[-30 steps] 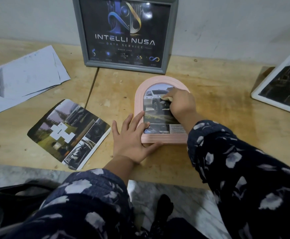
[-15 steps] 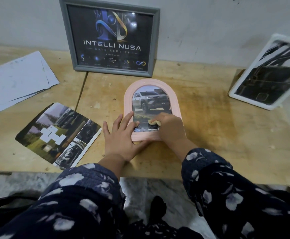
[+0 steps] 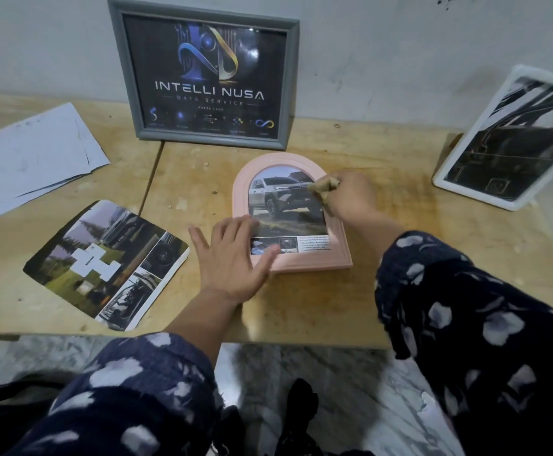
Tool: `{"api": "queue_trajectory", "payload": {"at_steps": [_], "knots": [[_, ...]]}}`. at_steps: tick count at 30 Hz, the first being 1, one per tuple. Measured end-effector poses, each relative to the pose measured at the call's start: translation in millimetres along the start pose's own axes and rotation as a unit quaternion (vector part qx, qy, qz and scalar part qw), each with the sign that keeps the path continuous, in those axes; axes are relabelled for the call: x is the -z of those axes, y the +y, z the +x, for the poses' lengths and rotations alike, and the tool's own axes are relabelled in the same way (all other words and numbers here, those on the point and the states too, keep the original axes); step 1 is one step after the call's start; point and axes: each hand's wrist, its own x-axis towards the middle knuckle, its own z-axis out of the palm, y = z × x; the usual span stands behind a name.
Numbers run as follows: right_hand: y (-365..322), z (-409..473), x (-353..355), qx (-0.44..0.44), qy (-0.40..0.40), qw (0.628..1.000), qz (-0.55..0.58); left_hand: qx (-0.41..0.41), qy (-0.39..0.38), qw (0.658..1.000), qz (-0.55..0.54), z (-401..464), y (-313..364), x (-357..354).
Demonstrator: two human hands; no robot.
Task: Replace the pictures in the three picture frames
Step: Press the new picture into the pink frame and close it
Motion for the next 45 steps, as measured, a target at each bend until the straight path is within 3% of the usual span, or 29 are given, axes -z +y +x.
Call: {"api": "queue_trajectory", "payload": {"at_steps": [3,7,10,13,19,24,37,41,45], "knots": [[-8.3,20.8,1.1,0.035,0.005,0.999,-0.034,-0.011,0.017,0.999,0.028,43.3,15.3,13.4],[-19.2,40.1,-13.8,0.092,-0.006,0.993,-0.072,-0.088,-0.118,0.987,0.062,106.1,26.8,15.4],[-13.4,50.2,-31.9,0.128,-0.011,0.977,-0.172,-0.053,-0.197,0.973,0.111,120.7,17.4,5.3],[1.1,50.0,-47.1,0.149,-0.034,0.957,-0.247,-0.019,-0.24,0.966,0.094,120.0,13.9,-2.5],[23.0,21.8,-37.2,0.192,-0.058,0.959,-0.202,-0.007,-0.262,0.96,0.097,124.9,19.3,-1.3],[36.2,-21.6,-39.1,0.258,-0.015,0.953,-0.157,0.002,-0.269,0.959,0.086,123.6,19.6,-3.2],[25.5,-59.3,-22.4,0.152,-0.089,0.966,-0.189,0.007,-0.267,0.962,0.054,122.3,19.8,-1.2],[8.5,-43.7,-10.1,0.095,-0.184,0.95,-0.235,0.006,-0.266,0.963,0.049,121.7,18.5,-2.2],[-14.1,-8.3,-0.8,0.042,-0.137,0.96,-0.241,0.006,-0.266,0.963,0.051,122.1,17.4,-4.5]]}}
